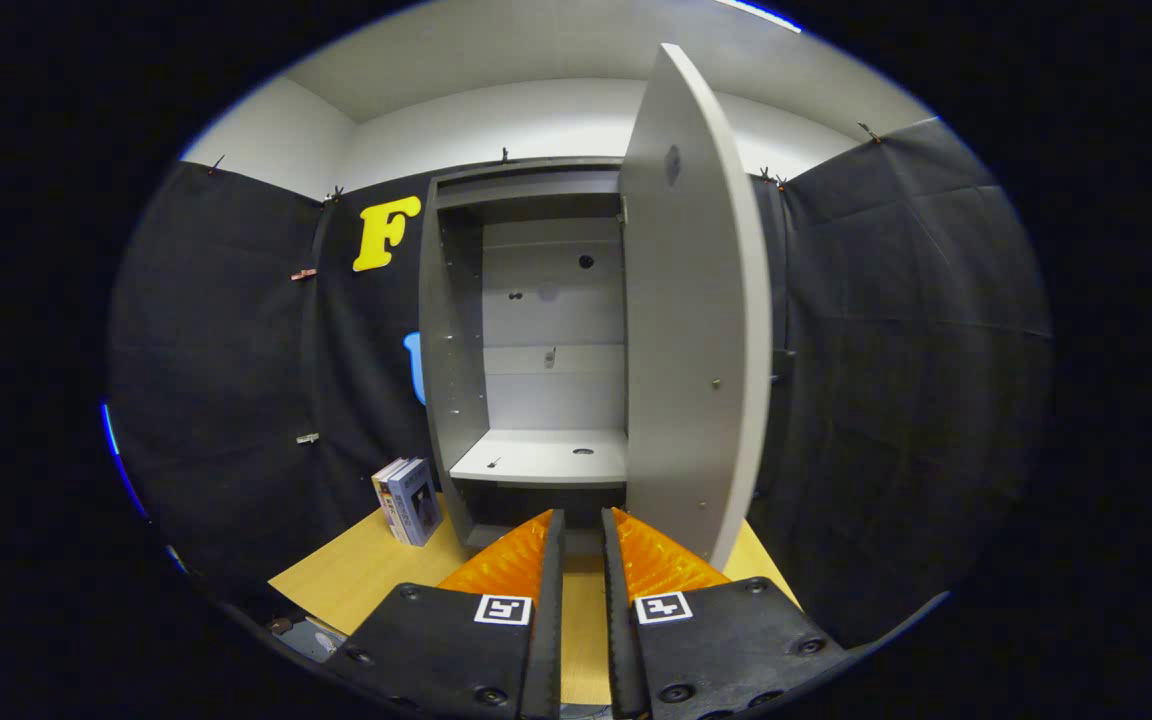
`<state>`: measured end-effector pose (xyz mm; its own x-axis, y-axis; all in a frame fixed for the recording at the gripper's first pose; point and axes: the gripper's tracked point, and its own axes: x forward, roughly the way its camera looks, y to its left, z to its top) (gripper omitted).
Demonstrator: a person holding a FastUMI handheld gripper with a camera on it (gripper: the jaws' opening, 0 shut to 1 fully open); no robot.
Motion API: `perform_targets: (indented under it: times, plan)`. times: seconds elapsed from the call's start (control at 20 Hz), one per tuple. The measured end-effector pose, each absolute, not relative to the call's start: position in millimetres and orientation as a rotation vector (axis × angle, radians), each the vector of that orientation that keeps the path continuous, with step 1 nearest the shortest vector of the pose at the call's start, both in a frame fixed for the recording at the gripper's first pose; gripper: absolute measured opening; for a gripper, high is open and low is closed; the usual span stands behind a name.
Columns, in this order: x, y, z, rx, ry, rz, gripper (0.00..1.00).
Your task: Open the shoe cabinet door, grab the shoes and put them into the shoe cabinet, then close the shoe cabinet door.
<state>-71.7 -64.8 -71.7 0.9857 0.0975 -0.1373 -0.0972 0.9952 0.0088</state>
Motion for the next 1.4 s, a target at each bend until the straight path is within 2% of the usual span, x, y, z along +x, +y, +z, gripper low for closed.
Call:
perform_targets:
  times: [0.3,0.6,1.1,1.4]
  plan:
    - [-52,6,-138,0.004,0.192,0.173,0.23]
    - [-21,52,-246,0.055,0.338,0.134,0.24]
    - [10,72,-429,0.052,0.613,0.055,0.23]
    - [13,58,-502,0.033,0.724,0.004,0.23]
